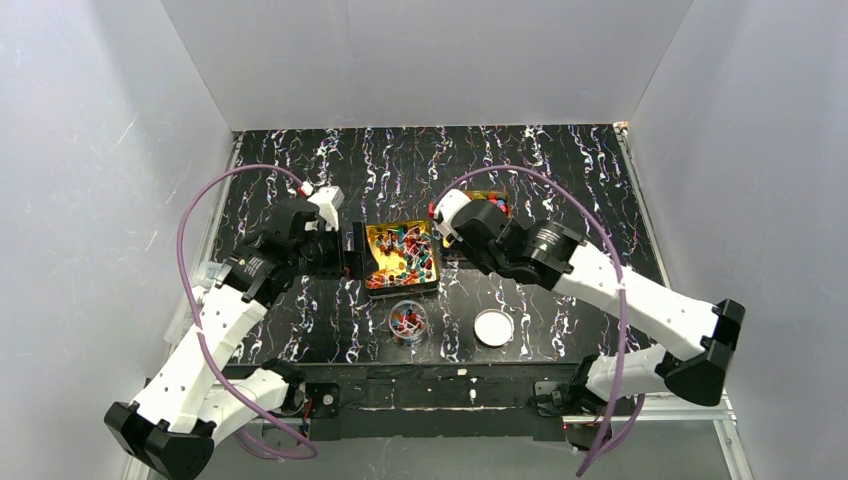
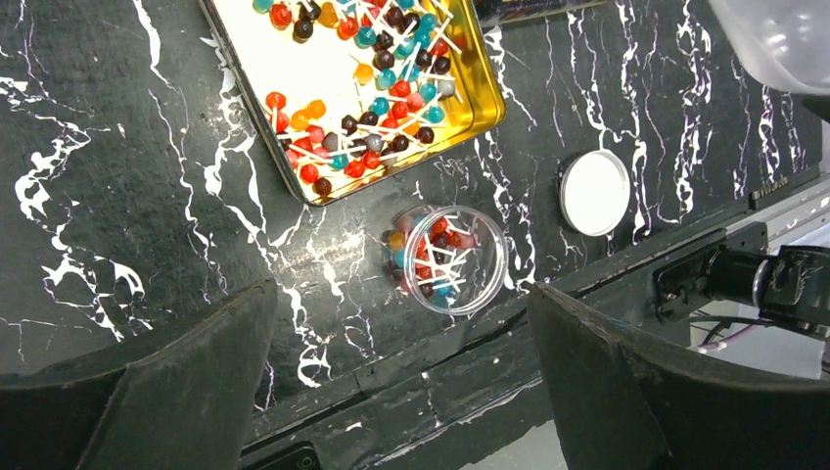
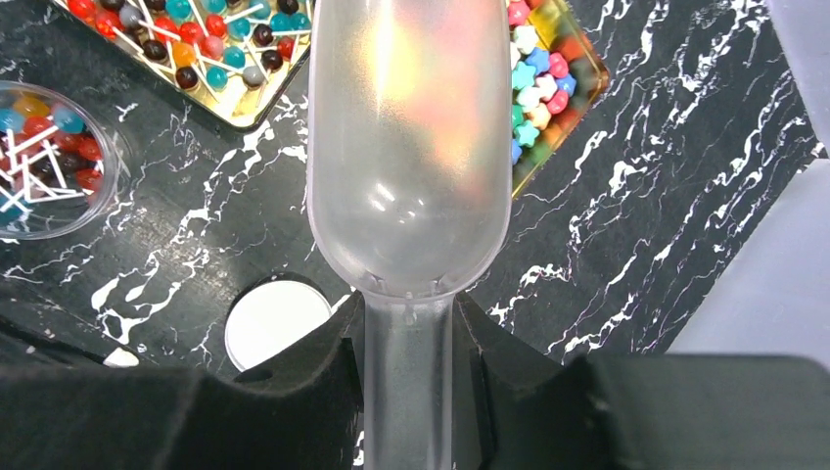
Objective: Pack the candies
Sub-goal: Adjust the spatula.
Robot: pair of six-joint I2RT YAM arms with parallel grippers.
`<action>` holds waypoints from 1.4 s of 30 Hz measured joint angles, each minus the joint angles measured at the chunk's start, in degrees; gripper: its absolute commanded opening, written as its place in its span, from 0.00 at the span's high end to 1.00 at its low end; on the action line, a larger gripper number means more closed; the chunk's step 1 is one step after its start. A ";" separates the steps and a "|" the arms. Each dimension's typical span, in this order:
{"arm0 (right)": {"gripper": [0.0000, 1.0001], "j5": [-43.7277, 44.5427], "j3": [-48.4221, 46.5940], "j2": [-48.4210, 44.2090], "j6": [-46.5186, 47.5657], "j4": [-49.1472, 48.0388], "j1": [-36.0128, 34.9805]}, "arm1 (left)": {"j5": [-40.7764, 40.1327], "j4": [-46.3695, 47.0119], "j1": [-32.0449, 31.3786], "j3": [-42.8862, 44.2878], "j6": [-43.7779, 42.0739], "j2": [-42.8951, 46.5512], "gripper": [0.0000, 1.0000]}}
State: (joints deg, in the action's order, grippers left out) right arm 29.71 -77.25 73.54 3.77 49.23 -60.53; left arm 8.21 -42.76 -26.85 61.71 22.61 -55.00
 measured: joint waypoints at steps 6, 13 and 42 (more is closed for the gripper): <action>0.99 -4.11 -3.45 7.56 3.13 2.51 2.45 | 1.07 -0.15 0.00 -3.28 -0.72 2.10 0.02; 0.99 -15.02 -3.28 8.02 7.50 2.01 2.78 | 6.23 1.46 0.00 -4.13 1.14 2.16 0.02; 0.99 -35.89 4.42 -9.09 12.87 -5.73 1.57 | 21.35 13.07 0.00 -5.66 9.62 -4.74 0.02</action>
State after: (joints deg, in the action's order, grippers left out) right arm -6.17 -72.84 64.45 16.64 43.51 -58.96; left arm 29.56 -29.69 -26.85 56.05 32.23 -59.75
